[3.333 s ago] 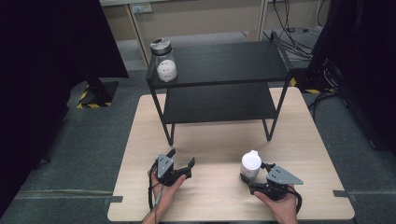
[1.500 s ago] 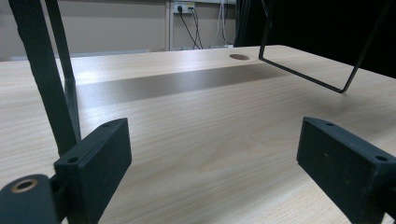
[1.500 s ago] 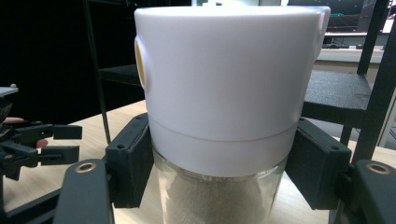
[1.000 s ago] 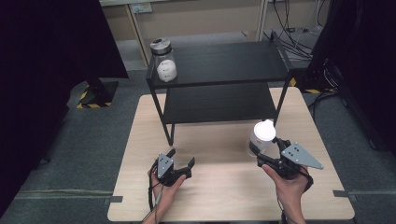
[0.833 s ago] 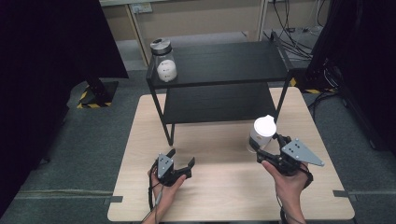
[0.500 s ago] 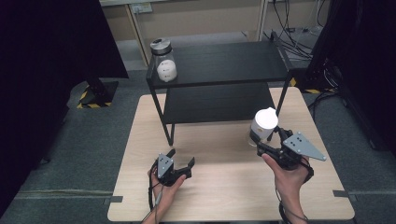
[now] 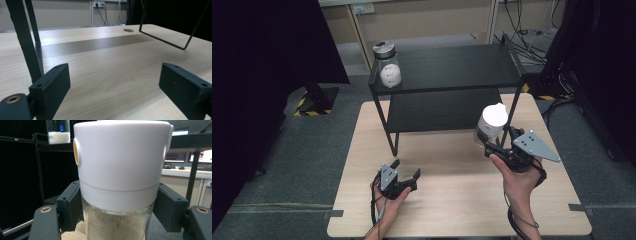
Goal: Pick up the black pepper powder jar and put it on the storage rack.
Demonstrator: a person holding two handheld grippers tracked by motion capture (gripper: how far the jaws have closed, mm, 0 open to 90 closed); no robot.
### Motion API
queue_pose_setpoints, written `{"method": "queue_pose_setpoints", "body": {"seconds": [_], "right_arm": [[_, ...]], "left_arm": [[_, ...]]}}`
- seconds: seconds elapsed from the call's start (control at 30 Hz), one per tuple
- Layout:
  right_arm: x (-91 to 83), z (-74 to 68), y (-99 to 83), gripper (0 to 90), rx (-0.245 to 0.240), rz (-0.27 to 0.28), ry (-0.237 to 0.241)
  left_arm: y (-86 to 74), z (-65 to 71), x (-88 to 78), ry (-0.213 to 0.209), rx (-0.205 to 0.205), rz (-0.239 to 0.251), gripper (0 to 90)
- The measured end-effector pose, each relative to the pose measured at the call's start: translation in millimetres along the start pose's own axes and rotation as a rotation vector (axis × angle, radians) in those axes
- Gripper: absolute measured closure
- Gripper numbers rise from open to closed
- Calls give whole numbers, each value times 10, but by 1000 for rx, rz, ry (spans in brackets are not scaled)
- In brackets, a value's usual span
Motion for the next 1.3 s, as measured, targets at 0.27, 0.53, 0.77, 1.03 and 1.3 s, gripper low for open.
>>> {"method": "queue_pose_setpoints", "body": {"seconds": [0.27,0.53,0.77,1.03,1.3], "right_arm": [[63,4,151,307,-6,10,-7],[100,14,311,307,-4,28,-17],[118,22,441,307,6,46,-29],[150,26,595,307,2,53,-38],[173,45,727,307,6,68,-46]], "left_arm": [[1,-2,0,0,-2,-1,93],[1,-2,0,0,-3,-1,93],[2,-3,-1,1,-3,-2,93],[2,-5,-2,0,-5,-2,93],[3,-5,-1,0,-4,-4,93]]}}
Point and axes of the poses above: each handheld gripper's, and its own axes: x roughly forward along the jaws, y roughly out of its top, z roughly to its right, the point moved 10 cm from there along x, roughly forward along the jaws, and after that the axes turned 9 degrees about -y, right-handed, at the moved point
